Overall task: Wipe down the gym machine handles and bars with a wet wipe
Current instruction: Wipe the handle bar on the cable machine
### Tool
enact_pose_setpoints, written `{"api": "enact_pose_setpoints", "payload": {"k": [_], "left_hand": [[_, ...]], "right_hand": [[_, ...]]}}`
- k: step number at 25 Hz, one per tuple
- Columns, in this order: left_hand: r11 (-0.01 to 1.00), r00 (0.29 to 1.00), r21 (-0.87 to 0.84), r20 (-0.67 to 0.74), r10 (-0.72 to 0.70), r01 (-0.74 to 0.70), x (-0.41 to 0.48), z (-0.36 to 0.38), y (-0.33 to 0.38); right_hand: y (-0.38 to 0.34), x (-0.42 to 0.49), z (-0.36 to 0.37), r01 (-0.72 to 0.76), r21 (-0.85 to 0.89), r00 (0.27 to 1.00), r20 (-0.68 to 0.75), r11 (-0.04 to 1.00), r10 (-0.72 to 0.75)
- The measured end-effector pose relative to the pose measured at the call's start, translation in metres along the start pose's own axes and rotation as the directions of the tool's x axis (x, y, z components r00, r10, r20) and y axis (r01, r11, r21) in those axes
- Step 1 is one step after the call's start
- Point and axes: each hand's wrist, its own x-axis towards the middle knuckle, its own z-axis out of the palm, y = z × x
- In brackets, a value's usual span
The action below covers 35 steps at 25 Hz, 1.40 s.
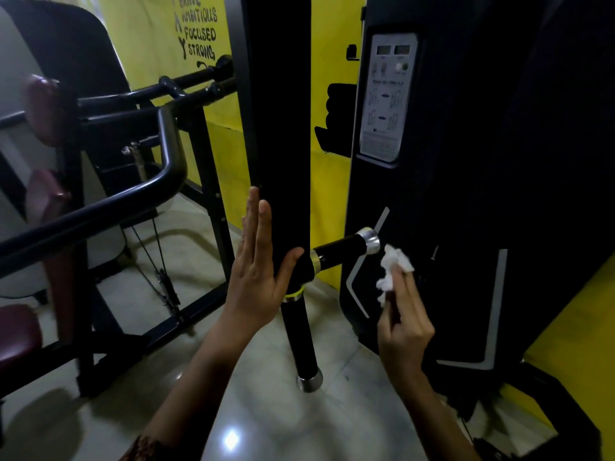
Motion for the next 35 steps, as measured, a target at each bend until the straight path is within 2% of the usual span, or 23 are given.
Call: {"api": "enact_pose_setpoints", "payload": {"k": [2,5,8,10,14,16,18,20,21,22,24,27,29,31,34,35], "left_hand": [[1.0,1.0,0.002,0.004,-0.003,0.003,0.0,0.0,0.0],[1.0,1.0,-0.001,0.005,-0.012,0.012,0.0,0.0,0.0],[1.0,1.0,0.003,-0.002,0.002,-0.002,-0.001,-0.002,0.0],[1.0,1.0,0.009,0.0,-0.012,0.012,-0.002,-0.004,-0.001],[1.0,1.0,0.013,0.005,-0.025,0.025,-0.003,-0.005,0.0],[1.0,1.0,0.003,0.007,-0.018,0.018,-0.002,-0.003,0.0],[1.0,1.0,-0.002,0.007,-0.017,0.017,-0.001,-0.001,0.001],[1.0,1.0,-0.003,0.0,-0.022,0.022,0.0,0.001,0.001],[1.0,1.0,0.002,-0.003,-0.025,0.025,0.0,0.001,0.001],[1.0,1.0,0.006,-0.001,-0.028,0.028,0.0,0.0,0.0],[1.0,1.0,0.007,0.006,-0.027,0.027,-0.002,0.001,0.0],[1.0,1.0,0.015,0.0,-0.022,0.022,-0.002,0.001,-0.001],[1.0,1.0,0.02,0.003,-0.019,0.019,-0.001,0.001,-0.001],[1.0,1.0,0.011,0.002,-0.011,0.011,-0.001,0.001,0.0],[1.0,1.0,-0.003,0.001,-0.008,0.008,-0.001,0.001,0.001],[1.0,1.0,-0.005,0.003,-0.007,0.007,-0.001,0.0,0.001]], "right_hand": [[-0.018,0.022,0.012,-0.032,0.066,0.999,-0.036,0.997,0.034],[-0.034,0.036,0.037,-0.072,0.092,0.993,0.102,0.993,0.063],[-0.041,0.022,0.045,-0.044,0.085,0.987,0.161,0.995,0.03],[-0.042,0.014,0.042,0.029,0.125,0.978,0.202,0.992,-0.054],[-0.02,0.009,0.033,0.28,0.133,0.93,0.21,0.951,-0.303],[-0.007,0.001,0.026,0.291,0.114,0.917,0.25,0.95,-0.31],[-0.003,-0.006,0.015,0.184,0.089,0.963,0.183,0.979,-0.197],[-0.011,0.0,0.009,0.013,0.106,1.0,-0.014,0.994,-0.012],[-0.018,0.009,0.01,-0.085,0.16,0.992,-0.078,0.983,0.099],[-0.024,0.019,0.014,-0.176,0.238,0.977,-0.074,0.955,0.199],[-0.033,0.031,0.025,-0.31,0.338,0.947,0.03,0.889,0.319],[-0.051,0.024,0.039,-0.402,0.403,0.901,0.018,0.822,0.432],[-0.07,0.005,0.041,-0.494,0.487,0.854,0.113,0.721,0.508],[-0.081,-0.014,0.038,-0.623,0.549,0.761,0.264,0.557,0.592],[-0.064,-0.005,0.037,-0.704,0.654,0.58,0.307,0.275,0.755],[-0.056,0.008,0.037,-0.7,0.679,0.549,0.315,0.22,0.774]]}}
